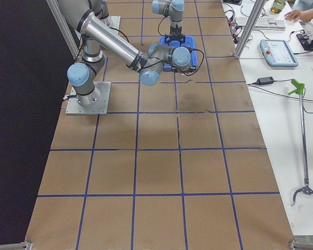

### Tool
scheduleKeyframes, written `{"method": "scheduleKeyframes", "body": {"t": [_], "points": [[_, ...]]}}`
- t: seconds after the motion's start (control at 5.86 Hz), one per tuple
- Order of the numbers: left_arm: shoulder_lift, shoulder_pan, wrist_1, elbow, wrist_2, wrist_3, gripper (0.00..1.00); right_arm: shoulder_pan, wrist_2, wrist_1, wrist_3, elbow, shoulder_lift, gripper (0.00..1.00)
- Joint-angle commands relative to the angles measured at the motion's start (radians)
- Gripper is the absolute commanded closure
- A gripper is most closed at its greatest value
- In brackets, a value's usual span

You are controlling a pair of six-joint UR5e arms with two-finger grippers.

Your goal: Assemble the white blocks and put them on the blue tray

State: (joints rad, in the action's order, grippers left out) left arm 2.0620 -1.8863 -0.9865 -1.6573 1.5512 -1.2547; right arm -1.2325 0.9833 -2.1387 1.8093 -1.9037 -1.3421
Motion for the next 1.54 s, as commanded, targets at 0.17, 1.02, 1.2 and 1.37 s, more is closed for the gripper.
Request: {"method": "scheduleKeyframes", "body": {"t": [0.17, 1.02, 1.2, 1.37], "points": [[-0.22, 0.057, -0.403, 0.141, -0.008, 0.053, 0.02, -0.151, -0.006, -0.018, -0.184, 0.0, -0.002, 0.76], [-0.485, 0.218, -0.638, 0.149, -0.005, 0.927, 0.01, -0.444, -0.006, -0.413, -0.494, 0.002, 0.185, 0.74], [-0.485, 0.234, -0.636, 0.152, -0.005, 1.189, 0.01, -0.455, -0.006, -0.45, -0.502, 0.002, 0.228, 0.74], [-0.488, 0.234, -0.635, 0.154, -0.008, 1.304, 0.01, -0.458, 0.0, -0.458, -0.499, 0.0, 0.247, 0.74]]}}
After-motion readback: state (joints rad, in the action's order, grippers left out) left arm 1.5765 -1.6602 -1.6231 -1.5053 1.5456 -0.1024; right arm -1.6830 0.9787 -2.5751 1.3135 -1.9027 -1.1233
